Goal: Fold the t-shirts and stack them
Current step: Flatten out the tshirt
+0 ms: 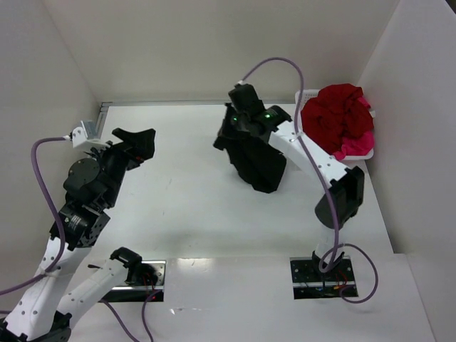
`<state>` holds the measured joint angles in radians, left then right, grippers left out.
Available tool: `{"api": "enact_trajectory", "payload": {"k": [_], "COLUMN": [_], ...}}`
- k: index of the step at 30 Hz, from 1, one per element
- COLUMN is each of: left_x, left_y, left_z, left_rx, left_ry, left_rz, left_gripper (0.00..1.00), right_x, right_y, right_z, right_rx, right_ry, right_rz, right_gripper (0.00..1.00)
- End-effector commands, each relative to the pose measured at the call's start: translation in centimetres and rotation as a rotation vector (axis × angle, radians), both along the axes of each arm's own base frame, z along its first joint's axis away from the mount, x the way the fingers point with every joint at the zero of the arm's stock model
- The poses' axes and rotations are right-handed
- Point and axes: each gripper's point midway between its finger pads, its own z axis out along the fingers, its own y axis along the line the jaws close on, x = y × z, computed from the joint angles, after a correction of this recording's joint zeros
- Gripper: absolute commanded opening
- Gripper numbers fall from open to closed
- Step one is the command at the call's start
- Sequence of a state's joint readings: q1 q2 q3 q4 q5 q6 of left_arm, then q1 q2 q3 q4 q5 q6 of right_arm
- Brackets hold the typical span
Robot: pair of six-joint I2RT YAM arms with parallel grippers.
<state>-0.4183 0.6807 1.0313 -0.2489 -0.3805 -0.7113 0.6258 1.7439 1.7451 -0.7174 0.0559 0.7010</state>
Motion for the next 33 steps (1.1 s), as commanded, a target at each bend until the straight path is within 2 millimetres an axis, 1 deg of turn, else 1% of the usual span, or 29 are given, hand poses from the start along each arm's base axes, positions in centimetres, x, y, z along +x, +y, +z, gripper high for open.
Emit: {"api": "enact_trajectory", "payload": {"k": [1, 2, 3, 4, 5, 6, 7, 8, 9, 11, 12, 13, 14, 15, 17, 18, 19, 20, 21, 22, 24, 25, 26, 27, 28, 29, 30, 31, 33], "left_x": [-0.4, -0.6, -0.9, -0.9, -1.1, -1.2, -1.4, -1.4, -1.1, -0.9, -0.6, -0.7, -0.5, -0.5, -0.6, -0.4, -0.6, -0.6, -0.4, -0.5, -0.3, -0.3, -0.3, -0.1, -0.3, -0.1, 0.1, 0.3, 0.8], "left_y": [1.1, 1.4, 1.7, 1.9, 2.3, 2.3, 2.4, 2.5, 2.4, 2.2, 2.0, 1.9, 1.8, 1.8, 1.8, 1.7, 1.8, 1.6, 1.5, 1.4, 1.1, 1.1, 1.2, 1.1, 1.2, 1.1, 0.9, 0.8, 0.6], "left_z": [0.7, 0.5, 0.8, 0.6, 0.9, 0.9, 1.1, 1.1, 0.9, 0.6, 0.1, 0.5, 0.3, 0.1, 0.3, -0.3, 0.0, -0.3, -0.8, -0.4, -0.7, -0.7, -0.7, -0.5, -0.4, -0.8, -1.3, -1.0, -2.5], "left_rx": [-0.021, -0.022, -0.037, -0.034, -0.040, -0.040, -0.044, -0.044, -0.040, -0.035, -0.026, -0.021, -0.017, -0.013, -0.004, 0.007, 0.015, 0.019, 0.029, 0.026, 0.029, 0.029, 0.039, 0.039, 0.054, 0.063, 0.089, 0.091, 0.113], "left_ry": [-0.023, -0.024, -0.034, -0.026, -0.037, -0.037, -0.045, -0.045, -0.037, -0.027, -0.008, -0.018, -0.010, -0.001, -0.002, 0.020, 0.018, 0.026, 0.048, 0.040, 0.048, 0.048, 0.047, 0.049, 0.050, 0.070, 0.086, 0.092, 0.161], "left_rz": [0.045, 0.056, 0.064, 0.073, 0.089, 0.089, 0.089, 0.098, 0.098, 0.089, 0.089, 0.080, 0.080, 0.080, 0.072, 0.071, 0.072, 0.061, 0.061, 0.052, 0.043, 0.042, 0.043, 0.043, 0.043, 0.042, 0.031, 0.031, 0.030], "left_gripper": [0.99, 0.99, 0.99, 0.99, 0.99, 0.99, 0.99, 0.99, 0.99, 0.99, 0.99, 0.99, 0.99, 0.99, 0.99, 0.99, 0.99, 0.99, 0.99, 0.99, 0.99, 0.99, 0.99, 0.99, 0.99, 0.99, 0.99, 0.99, 0.99], "right_x": [-0.5, -0.4, -1.0, -1.1, -2.4, -2.9, -2.9, -3.1, -3.3, -1.4, -1.5, -1.6, -1.5, -1.9, -2.7, -3.5, -4.0, -4.4, -4.9, -5.2, -5.4, -5.2, -5.1, -4.7, -4.8, -4.6, -4.2, -4.2, -4.0], "right_y": [6.5, 7.5, 7.8, 7.7, 6.7, 6.3, 5.4, 4.3, 2.7, -0.8, -2.2, -2.8, -3.6, -4.5, -5.3, -5.7, -5.6, -5.6, -5.7, -5.6, -5.7, -6.0, -6.2, -6.2, -6.5, -6.9, -6.7, -6.7, -5.4], "right_z": [11.4, 13.0, 17.6, 18.8, 22.0, 22.5, 23.9, 24.1, 22.6, 18.6, 13.7, 11.0, 8.4, 2.9, -1.2, -4.9, -6.9, -7.9, -9.9, -10.4, -10.8, -10.5, -9.6, -8.4, -7.8, -6.6, -5.2, -4.1, -1.7], "right_rx": [0.212, 0.263, 0.330, 0.346, 0.387, 0.412, 0.449, 0.459, 0.441, 0.352, 0.279, 0.232, 0.188, 0.105, 0.047, 0.008, -0.006, -0.003, -0.011, -0.007, -0.013, -0.020, -0.015, -0.009, -0.023, -0.023, -0.016, -0.011, 0.046], "right_ry": [-0.221, -0.240, -0.326, -0.351, -0.416, -0.419, -0.459, -0.467, -0.444, -0.383, -0.297, -0.261, -0.231, -0.142, -0.068, 0.001, 0.045, 0.067, 0.095, 0.105, 0.114, 0.098, 0.078, 0.045, 0.034, 0.007, -0.017, -0.041, -0.074], "right_rz": [0.228, 0.254, 0.264, 0.265, 0.267, 0.259, 0.240, 0.222, 0.181, 0.041, 0.001, -0.016, -0.033, -0.063, -0.071, -0.077, -0.063, -0.062, -0.053, -0.044, -0.044, -0.059, -0.067, -0.068, -0.069, -0.086, -0.080, -0.072, -0.013], "right_gripper": [0.00, 0.00, 0.00, 0.00, 0.00, 0.00, 0.00, 0.00, 0.00, 0.00, 0.02, 0.04, 0.04, 0.04, 0.04, 0.07, 0.07, 0.09, 0.11, 0.16, 0.24, 0.35, 0.49, 0.66, 0.74, 0.87, 0.92, 1.00, 1.00]}}
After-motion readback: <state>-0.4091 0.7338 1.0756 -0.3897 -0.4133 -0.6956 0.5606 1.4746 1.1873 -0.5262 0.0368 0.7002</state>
